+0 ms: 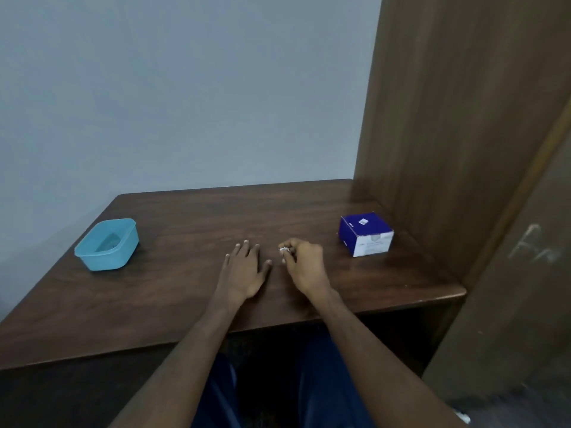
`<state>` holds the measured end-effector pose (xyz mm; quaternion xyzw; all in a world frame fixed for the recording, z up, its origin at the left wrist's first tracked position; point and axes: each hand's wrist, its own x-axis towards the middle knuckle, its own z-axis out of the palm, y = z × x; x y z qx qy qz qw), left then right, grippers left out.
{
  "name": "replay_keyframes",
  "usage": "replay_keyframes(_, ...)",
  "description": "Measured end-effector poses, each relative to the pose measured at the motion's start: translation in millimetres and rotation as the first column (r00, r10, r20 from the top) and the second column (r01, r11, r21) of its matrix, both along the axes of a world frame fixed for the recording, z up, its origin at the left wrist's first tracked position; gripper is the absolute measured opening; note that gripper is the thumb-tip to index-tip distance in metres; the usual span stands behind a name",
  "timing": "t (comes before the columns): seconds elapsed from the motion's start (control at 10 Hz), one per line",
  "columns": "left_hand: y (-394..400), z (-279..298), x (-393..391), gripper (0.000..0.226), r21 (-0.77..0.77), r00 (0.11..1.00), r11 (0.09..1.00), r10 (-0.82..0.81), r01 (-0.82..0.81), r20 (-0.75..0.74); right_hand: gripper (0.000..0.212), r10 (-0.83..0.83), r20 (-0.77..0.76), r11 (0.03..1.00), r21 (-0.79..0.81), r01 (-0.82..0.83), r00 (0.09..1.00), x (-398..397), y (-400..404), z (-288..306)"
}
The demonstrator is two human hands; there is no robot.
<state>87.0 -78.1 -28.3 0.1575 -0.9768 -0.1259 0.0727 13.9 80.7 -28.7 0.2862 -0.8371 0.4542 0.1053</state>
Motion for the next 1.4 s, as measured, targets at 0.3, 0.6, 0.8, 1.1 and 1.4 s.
replay_keyframes(0.3,61,1,41,0.069,0.022,0.999,0.999,-0.044,0.043,0.024,0.009,-0.164,0.142,0.983,-0.065,0.174,0.976,62,75,4)
replay_keyframes(0.6,214,-3,53,0.065,0.039,0.956,0.955,-0.294,0.294,-0.006,0.012,-0.553,0.144,0.799,-0.186,0.572,0.82,122,220,-38)
replay_keyframes(0.8,347,-74,69,0.064,-0.148,0.654,0.651,-0.756,0.744,-0.037,0.009,-0.699,0.277,0.695,0.048,0.717,0.659,157,339,-119)
replay_keyframes(1.1,383,-175,41,0.094,0.093,0.429,0.57,-0.706,0.816,0.564,0.014,-0.754,0.443,0.636,0.31,0.706,0.485,159,393,-222)
replay_keyframes(1.4,379,-209,17,0.091,0.146,0.417,0.606,-0.683,0.782,0.6,0.036,-0.759,0.469,0.646,0.448,0.618,0.452,138,396,-259)
